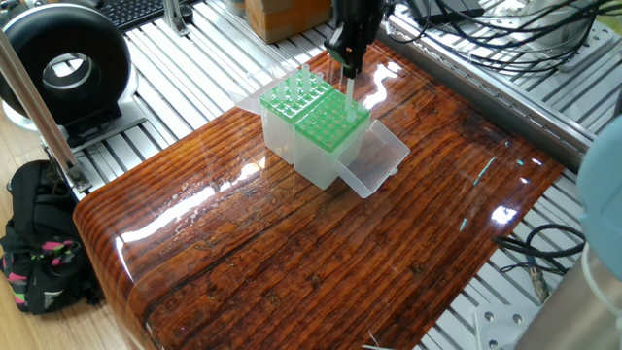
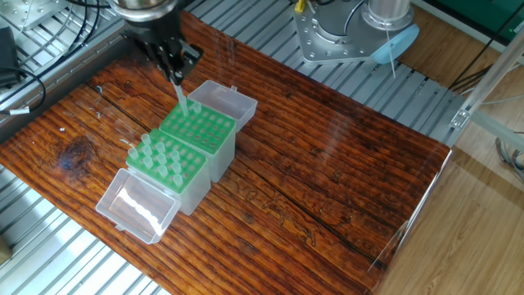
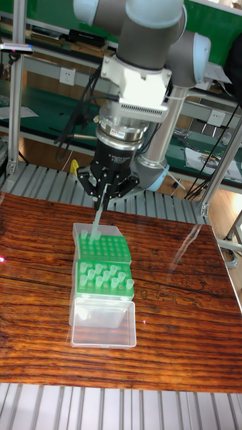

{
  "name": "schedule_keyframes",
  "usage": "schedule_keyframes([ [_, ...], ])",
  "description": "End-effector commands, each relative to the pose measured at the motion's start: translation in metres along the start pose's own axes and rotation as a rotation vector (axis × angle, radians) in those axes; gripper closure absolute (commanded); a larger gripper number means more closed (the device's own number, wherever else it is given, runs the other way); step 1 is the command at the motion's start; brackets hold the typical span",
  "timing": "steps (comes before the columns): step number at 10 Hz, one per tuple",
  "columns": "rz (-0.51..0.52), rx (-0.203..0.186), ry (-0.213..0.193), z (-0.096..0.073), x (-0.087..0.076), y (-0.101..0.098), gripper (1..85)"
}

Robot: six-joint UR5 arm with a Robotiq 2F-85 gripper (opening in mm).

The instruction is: Transfer all large pipette tips from one holder to another

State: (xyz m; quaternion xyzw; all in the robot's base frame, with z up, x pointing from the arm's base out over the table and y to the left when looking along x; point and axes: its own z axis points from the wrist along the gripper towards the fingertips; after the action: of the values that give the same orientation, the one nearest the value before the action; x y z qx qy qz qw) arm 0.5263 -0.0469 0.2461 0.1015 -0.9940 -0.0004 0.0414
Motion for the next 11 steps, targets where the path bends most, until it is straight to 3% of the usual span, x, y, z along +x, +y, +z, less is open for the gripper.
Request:
schedule_keyframes([
  [1, -0.013, 0.008, 0.019, -0.028, 0.0, -0.002, 71.3],
  [7, -0.025, -0.017, 0.031, -0.069, 0.007, 0.01, 72.0],
  [8, -0.04, -0.008, 0.018, -0.075, 0.003, 0.01, 72.0],
  [10, -0.09, 0.03, -0.057, -0.083, -0.014, 0.009, 72.0],
  [11, -0.105, 0.024, -0.076, -0.089, -0.019, 0.014, 72.0],
])
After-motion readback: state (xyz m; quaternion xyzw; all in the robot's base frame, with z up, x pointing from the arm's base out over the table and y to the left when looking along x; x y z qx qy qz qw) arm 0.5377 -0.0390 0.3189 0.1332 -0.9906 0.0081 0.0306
